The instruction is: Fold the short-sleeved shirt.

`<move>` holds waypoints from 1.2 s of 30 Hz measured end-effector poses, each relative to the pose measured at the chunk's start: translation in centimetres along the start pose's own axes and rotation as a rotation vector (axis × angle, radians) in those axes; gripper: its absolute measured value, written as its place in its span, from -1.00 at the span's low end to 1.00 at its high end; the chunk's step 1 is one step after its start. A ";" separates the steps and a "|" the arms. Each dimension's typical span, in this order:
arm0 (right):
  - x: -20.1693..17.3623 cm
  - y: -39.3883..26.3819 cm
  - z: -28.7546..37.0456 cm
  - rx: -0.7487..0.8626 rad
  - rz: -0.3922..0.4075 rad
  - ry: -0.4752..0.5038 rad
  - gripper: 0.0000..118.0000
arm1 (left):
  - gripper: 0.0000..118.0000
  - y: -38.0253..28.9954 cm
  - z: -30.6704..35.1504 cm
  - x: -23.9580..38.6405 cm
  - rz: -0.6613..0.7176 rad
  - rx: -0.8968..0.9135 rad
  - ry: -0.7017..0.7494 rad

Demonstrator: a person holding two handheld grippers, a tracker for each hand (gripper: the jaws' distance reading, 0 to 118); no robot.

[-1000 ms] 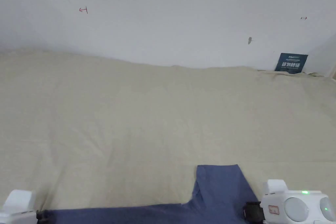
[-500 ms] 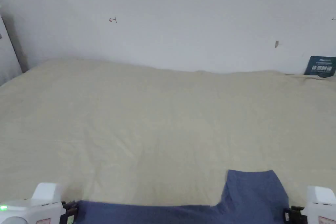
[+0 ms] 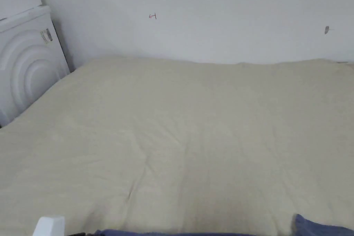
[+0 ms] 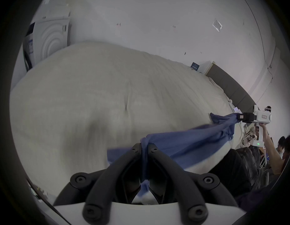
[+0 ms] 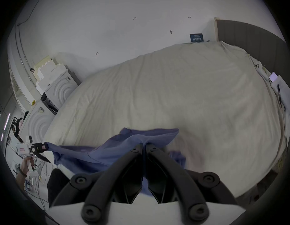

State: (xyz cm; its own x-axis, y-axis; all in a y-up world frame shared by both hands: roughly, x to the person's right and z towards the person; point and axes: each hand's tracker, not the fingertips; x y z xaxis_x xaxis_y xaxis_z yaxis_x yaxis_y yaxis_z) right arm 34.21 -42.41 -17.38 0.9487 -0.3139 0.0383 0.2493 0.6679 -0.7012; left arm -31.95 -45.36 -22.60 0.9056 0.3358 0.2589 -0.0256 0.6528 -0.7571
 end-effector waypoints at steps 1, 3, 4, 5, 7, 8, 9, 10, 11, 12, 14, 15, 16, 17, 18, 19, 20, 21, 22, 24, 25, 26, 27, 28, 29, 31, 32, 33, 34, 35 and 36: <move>0.1 -0.9 0.0 -0.026 0.005 -0.013 -0.99 | -0.90 -0.8 -0.3 -0.1 0.022 -0.032 -0.003; 0.4 -2.5 -0.4 -0.055 -0.027 -0.028 -0.99 | -0.91 -2.5 -0.9 -0.2 0.016 -0.046 0.008; 0.6 -3.2 -0.9 -0.077 -0.040 -0.033 -0.99 | -0.91 -3.0 -1.5 -0.4 0.017 -0.066 0.010; 0.8 -3.8 -1.3 -0.087 -0.055 -0.042 -0.99 | -0.91 -3.3 -1.9 -0.4 0.029 -0.081 0.016; 1.2 -4.6 -2.4 -0.104 -0.050 -0.065 -0.99 | -0.91 -3.8 -2.6 -0.5 0.038 -0.099 0.012; 1.4 -4.8 -2.8 -0.134 -0.065 -0.068 -0.99 | -0.91 -3.8 -2.9 -0.5 0.035 -0.103 0.016; 1.4 -5.1 -3.2 -0.135 -0.065 -0.066 -0.99 | -0.91 -3.7 -3.2 -0.6 0.034 -0.111 0.018; 1.8 -5.2 -3.6 -0.131 -0.067 -0.067 -0.99 | -0.91 -3.7 -3.3 -0.6 0.029 -0.114 0.019; 1.7 -5.1 -3.9 -0.142 -0.061 -0.066 -0.99 | -0.91 -3.6 -3.5 -0.6 0.019 -0.114 0.025; 1.5 -5.2 -4.0 -0.135 -0.051 -0.071 -0.99 | -0.91 -3.5 -3.6 -0.6 0.020 -0.112 0.026; 1.5 -5.0 -3.8 -0.125 -0.039 -0.068 -0.97 | -0.82 -3.5 -3.4 -0.7 0.021 -0.110 0.028; 1.3 -4.9 -3.1 -0.106 -0.003 -0.077 -0.87 | -0.71 -3.5 -2.7 -0.9 0.027 -0.109 0.025; 1.0 -4.8 -2.1 -0.066 0.047 -0.119 -0.64 | -0.54 -3.5 -1.8 -0.9 0.028 -0.092 0.034; 0.5 -4.7 -1.0 -0.031 0.090 -0.166 -0.16 | -0.17 -3.3 -0.5 -0.9 0.002 -0.053 0.102; 0.0 -4.3 0.5 0.027 0.141 -0.216 0.08 | 0.12 -3.0 0.9 -0.3 -0.055 -0.012 0.169; -0.9 -3.9 2.2 0.099 0.191 -0.226 0.14 | 0.21 -2.5 2.8 0.7 -0.157 0.092 0.220; -2.0 -3.6 3.6 0.178 0.224 -0.247 0.14 | 0.20 -1.9 4.4 1.8 -0.234 0.167 0.252; -3.2 -3.2 5.1 0.270 0.224 -0.256 0.14 | 0.20 -1.1 6.0 3.3 -0.259 0.233 0.243; -4.3 -2.6 6.3 0.328 0.209 -0.227 0.15 | 0.21 -0.2 7.4 4.6 -0.251 0.290 0.244; -7.1 -1.5 8.5 0.449 0.192 -0.179 0.26 | 0.22 1.3 9.9 7.6 -0.272 0.424 0.211; -8.7 -0.9 9.6 0.497 0.196 -0.160 0.31 | 0.22 2.2 10.9 9.3 -0.292 0.486 0.195; -9.3 -0.5 10.0 0.527 0.215 -0.125 0.34 | 0.23 2.7 11.8 10.8 -0.310 0.536 0.186; -10.6 -0.2 10.6 0.573 0.232 -0.107 0.34 | 0.25 3.1 12.5 12.2 -0.330 0.594 0.178; -12.0 0.1 11.2 0.608 0.250 -0.099 0.34 | 0.31 3.4 13.1 13.5 -0.344 0.634 0.171; -13.4 0.4 11.6 0.628 0.286 -0.078 0.36 | 0.37 3.8 13.4 14.7 -0.338 0.669 0.158; -15.8 0.7 12.0 0.681 0.331 -0.088 0.44 | 0.38 4.1 14.0 16.5 -0.322 0.731 0.115; -16.7 0.8 12.0 0.694 0.351 -0.070 0.52 | 0.38 4.3 14.2 17.2 -0.315 0.759 0.098; -17.5 0.9 12.0 0.701 0.356 -0.056 0.56 | 0.38 4.5 14.0 17.8 -0.316 0.766 0.099; -17.7 0.8 11.5 0.701 0.357 -0.054 0.56 | 0.38 4.5 14.0 18.3 -0.316 0.774 0.104; -18.1 0.8 11.4 0.688 0.361 -0.050 0.56 | 0.38 4.4 13.9 18.8 -0.315 0.791 0.102; -18.3 0.8 11.2 0.686 0.360 -0.037 0.55 | 0.36 4.4 13.8 19.0 -0.318 0.789 0.100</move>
State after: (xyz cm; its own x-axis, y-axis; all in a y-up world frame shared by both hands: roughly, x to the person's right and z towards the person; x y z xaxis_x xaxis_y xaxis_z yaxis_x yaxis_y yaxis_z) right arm 19.19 -28.57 -10.68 0.9970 0.0161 -0.0761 -0.0220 0.9968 -0.0774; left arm -20.69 -26.69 -12.69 0.9519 0.0192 0.3058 -0.0172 0.9998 -0.0091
